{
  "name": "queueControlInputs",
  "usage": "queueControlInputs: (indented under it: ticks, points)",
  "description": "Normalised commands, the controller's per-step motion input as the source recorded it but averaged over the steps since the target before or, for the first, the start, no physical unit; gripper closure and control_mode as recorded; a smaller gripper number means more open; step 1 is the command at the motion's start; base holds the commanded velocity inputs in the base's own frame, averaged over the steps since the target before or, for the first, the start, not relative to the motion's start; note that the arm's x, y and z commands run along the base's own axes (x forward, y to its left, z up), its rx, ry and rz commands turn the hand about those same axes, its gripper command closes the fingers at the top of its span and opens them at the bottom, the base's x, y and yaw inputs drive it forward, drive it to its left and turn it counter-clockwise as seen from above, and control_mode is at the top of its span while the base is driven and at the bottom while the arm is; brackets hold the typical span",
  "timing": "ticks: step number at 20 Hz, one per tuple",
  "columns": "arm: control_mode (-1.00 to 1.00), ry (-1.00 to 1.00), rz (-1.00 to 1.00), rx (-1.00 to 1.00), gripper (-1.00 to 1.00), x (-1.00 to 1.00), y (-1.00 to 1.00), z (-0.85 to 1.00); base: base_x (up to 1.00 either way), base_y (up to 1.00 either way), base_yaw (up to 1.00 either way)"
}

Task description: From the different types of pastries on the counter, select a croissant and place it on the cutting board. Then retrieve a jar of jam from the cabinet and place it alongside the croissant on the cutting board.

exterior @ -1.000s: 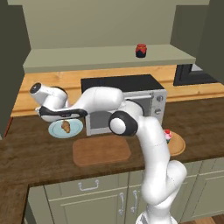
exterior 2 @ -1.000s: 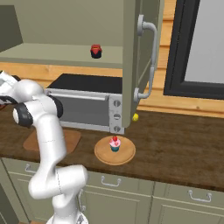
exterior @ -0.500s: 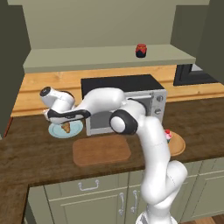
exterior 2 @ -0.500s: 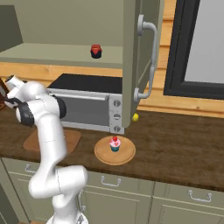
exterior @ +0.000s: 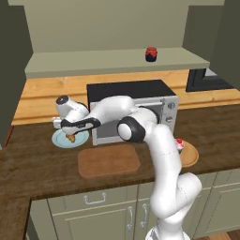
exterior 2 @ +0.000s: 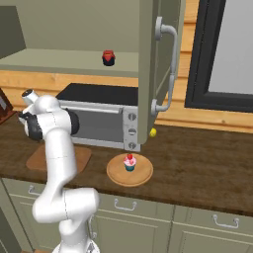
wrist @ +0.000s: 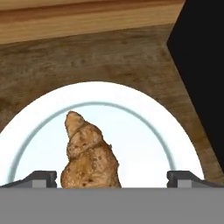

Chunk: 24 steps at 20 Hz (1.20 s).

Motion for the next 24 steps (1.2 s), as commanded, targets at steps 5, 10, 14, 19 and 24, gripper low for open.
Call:
queueControlInputs:
  ticks: [5, 10, 14, 19, 24]
  points:
    - [-1.00, 0.00, 0.00, 0.01, -1.00, 0.24, 0.29, -0.42, 0.00, 0.00, 0.00]
    - [-1.00, 0.00, 0.00, 0.00, -1.00, 0.25, 0.38, -0.27, 0.00, 0.00, 0.00]
    - [-1.00, 0.11, 0.00, 0.00, -1.00, 0.11, 0.03, -0.16, 0.00, 0.00, 0.00]
    - [-1.00, 0.00, 0.00, 0.00, 1.00, 0.00, 0.00, 0.00, 0.00, 0.00, 0.00]
    - [-1.00, 0.00, 0.00, 0.00, 1.00, 0.00, 0.00, 0.00, 0.00, 0.00, 0.00]
